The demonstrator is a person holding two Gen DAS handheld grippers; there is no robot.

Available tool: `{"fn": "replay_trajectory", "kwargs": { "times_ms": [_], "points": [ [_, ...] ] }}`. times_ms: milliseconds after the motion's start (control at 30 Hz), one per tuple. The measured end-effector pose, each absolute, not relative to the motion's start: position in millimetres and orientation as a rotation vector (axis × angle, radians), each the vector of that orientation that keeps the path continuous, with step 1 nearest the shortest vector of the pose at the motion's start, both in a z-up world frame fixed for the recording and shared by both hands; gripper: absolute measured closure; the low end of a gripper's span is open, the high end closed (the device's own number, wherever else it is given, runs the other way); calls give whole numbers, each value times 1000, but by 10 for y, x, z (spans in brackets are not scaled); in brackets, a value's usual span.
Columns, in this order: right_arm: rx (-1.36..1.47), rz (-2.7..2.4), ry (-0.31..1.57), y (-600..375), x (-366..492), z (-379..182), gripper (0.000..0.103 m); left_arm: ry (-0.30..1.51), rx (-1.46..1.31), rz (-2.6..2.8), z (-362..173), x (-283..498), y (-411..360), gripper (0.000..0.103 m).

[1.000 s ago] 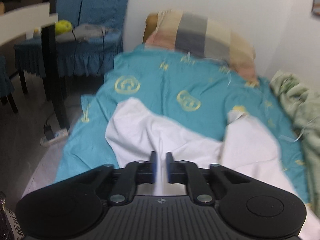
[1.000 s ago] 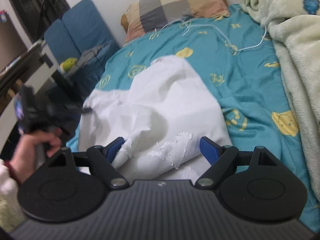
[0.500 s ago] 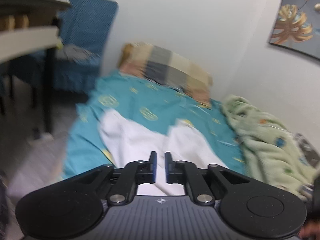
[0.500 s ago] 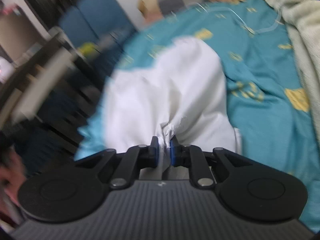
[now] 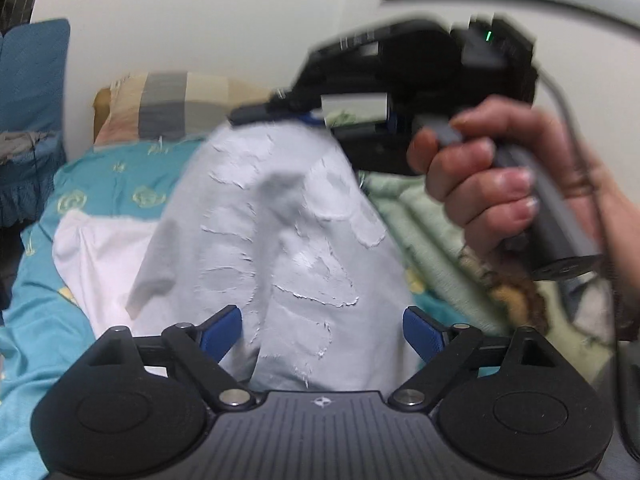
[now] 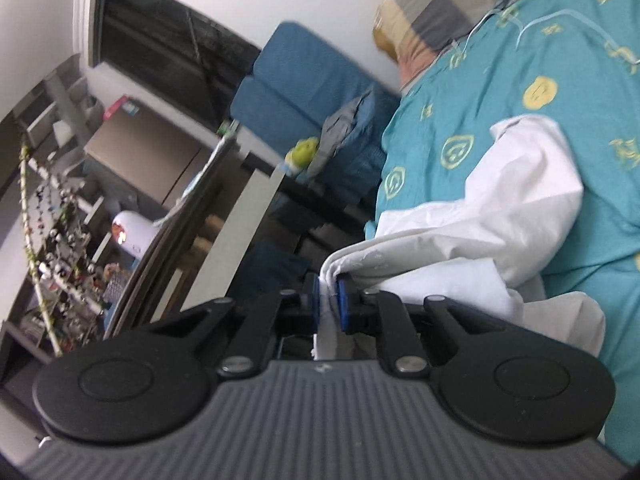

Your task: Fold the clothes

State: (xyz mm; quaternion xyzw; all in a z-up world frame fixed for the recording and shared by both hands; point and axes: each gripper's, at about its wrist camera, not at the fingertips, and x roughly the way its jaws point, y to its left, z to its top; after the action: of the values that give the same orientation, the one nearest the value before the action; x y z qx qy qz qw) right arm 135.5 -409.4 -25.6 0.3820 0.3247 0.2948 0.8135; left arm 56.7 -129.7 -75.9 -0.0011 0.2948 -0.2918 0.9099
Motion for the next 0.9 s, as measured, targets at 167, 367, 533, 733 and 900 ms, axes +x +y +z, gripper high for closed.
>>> {"fn": "replay_trajectory", "kwargs": {
  "times_ms": [167, 367, 533, 733, 900],
  "points": [
    [829, 650, 699, -4193, 1409, -327, 89, 669, 58, -558, -1049, 715, -1612, 33],
    [817, 589, 630, -4381, 1397, -360, 90, 638, 112, -472, -1087, 730, -1663, 93],
    [813, 513, 501, -4563, 1253, -225, 93, 470, -121, -419, -557, 688, -1125, 96],
    [724, 494, 290, -4551, 738, 292, 93, 185, -227, -466, 271, 319, -605, 96],
    [608, 514, 97, -4439, 222, 809, 93, 91, -237, -604, 687, 168, -267, 93]
  ]
}}
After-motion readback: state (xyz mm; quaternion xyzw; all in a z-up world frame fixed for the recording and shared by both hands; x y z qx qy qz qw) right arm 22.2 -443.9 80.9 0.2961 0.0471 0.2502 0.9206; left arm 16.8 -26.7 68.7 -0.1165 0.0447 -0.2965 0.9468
